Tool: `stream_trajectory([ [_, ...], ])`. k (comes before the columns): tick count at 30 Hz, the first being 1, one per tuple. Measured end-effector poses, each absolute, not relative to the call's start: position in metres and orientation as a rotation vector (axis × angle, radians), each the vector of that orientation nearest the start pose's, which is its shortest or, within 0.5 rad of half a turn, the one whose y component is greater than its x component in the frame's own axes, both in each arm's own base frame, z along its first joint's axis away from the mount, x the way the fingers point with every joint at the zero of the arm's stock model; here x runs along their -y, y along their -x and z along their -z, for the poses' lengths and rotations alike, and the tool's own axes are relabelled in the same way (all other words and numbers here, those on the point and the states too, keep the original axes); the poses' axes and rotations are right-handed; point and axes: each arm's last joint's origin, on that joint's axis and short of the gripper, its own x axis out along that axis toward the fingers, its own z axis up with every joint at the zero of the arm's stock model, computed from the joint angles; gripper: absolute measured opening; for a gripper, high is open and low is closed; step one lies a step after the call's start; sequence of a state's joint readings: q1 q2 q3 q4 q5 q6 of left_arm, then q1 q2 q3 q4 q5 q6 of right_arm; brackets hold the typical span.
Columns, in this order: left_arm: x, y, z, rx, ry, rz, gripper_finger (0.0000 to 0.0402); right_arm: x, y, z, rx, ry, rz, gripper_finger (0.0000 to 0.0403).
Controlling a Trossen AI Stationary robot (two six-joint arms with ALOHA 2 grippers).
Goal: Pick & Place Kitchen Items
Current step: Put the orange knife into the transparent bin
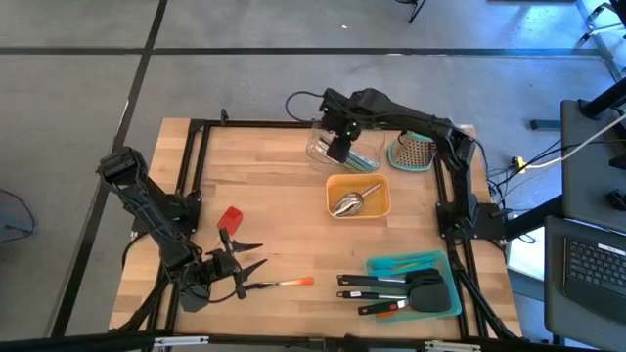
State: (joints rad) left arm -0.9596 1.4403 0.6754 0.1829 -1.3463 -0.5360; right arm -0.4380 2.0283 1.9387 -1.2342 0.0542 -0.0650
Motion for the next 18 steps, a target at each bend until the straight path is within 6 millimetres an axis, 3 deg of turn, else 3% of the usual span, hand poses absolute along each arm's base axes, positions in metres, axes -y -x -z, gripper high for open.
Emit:
stream_trajectory([
  [3, 0.202, -0.176, -0.198, -0.131, -0.005, -0.414, 0.0185, 0.152, -0.381, -0.300, -1.262, -0.217, 0.234, 0.0142],
  [7, 0.203, -0.176, -0.198, -0.144, 0.008, -0.387, 0.0185, 0.104, -0.396, -0.303, -1.252, -0.180, 0.005, 0.0140],
  [14, 0.207, -0.178, -0.197, -0.203, 0.081, -0.260, 0.0185, -0.019, -0.413, -0.297, -1.243, 0.025, -0.275, 0.0140],
  [18, 0.213, -0.180, -0.186, -0.263, 0.136, -0.183, 0.0185, -0.085, -0.414, -0.293, -1.157, 0.128, -0.330, 0.0140],
])
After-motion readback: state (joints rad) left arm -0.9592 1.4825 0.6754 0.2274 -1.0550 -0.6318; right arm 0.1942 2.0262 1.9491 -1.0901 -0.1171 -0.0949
